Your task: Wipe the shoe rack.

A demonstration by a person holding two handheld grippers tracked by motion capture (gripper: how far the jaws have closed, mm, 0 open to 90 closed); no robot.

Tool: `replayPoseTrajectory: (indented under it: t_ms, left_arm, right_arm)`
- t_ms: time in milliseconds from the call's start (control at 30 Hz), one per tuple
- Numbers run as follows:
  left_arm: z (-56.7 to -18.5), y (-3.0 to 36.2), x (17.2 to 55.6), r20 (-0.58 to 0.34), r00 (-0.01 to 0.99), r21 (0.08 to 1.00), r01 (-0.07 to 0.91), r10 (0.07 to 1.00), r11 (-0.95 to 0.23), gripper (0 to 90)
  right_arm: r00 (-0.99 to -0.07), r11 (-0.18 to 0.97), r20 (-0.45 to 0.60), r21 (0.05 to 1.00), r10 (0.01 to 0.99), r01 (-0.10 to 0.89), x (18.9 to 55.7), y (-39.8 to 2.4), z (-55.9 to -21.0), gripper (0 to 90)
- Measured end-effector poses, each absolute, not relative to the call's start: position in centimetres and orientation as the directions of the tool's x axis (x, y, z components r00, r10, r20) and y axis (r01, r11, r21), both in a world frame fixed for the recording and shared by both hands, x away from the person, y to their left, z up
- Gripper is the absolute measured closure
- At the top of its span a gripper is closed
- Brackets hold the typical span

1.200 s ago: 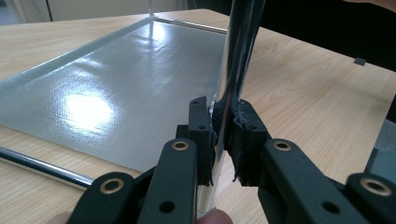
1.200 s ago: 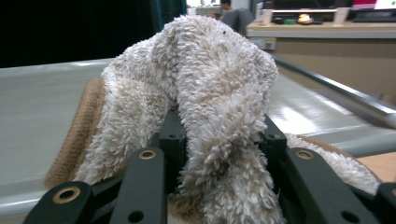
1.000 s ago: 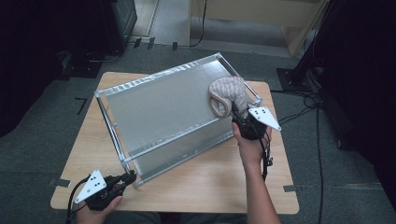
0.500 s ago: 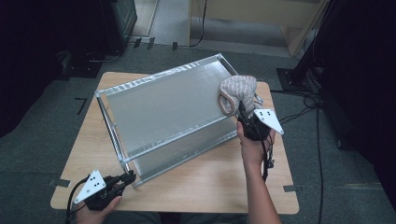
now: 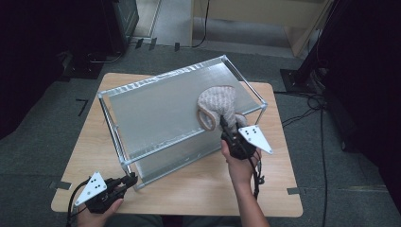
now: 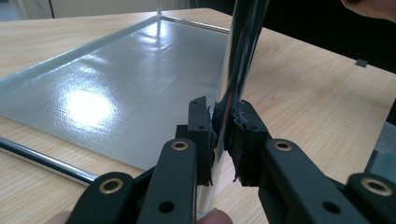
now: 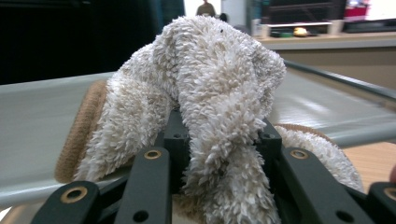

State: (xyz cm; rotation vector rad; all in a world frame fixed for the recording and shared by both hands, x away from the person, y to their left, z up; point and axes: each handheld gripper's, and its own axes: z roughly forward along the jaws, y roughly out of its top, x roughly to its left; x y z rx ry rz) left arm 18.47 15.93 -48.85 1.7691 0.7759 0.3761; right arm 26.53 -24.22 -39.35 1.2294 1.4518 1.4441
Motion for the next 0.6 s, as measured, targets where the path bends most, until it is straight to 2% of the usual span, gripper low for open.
replayPoseTrajectory:
  t_ms: [133,233,333,600]
  left_arm:
    - [-48.9,15.9,18.5,-0.128,0.734,0.934,0.315,0.667,-0.167,79.9]
    - [-48.8,15.9,18.5,-0.121,0.735,0.935,0.311,0.667,-0.173,79.9]
    - [-48.8,15.9,18.5,-0.125,0.735,0.934,0.314,0.667,-0.171,79.9]
    - [-48.8,15.9,18.5,-0.126,0.735,0.933,0.315,0.666,-0.171,79.9]
  right_arm:
    - [-0.352,-0.086,0.126,0.988,0.927,0.127,25.3,-22.2,-39.4,67.1]
    - [-0.462,-0.057,0.105,0.992,0.880,0.117,24.3,-20.5,-39.6,66.9]
    - [-0.530,-0.053,0.103,0.993,0.842,0.107,23.2,-19.2,-39.7,66.8]
    - [-0.634,0.003,0.061,0.995,0.771,0.099,21.3,-16.9,-40.5,67.6]
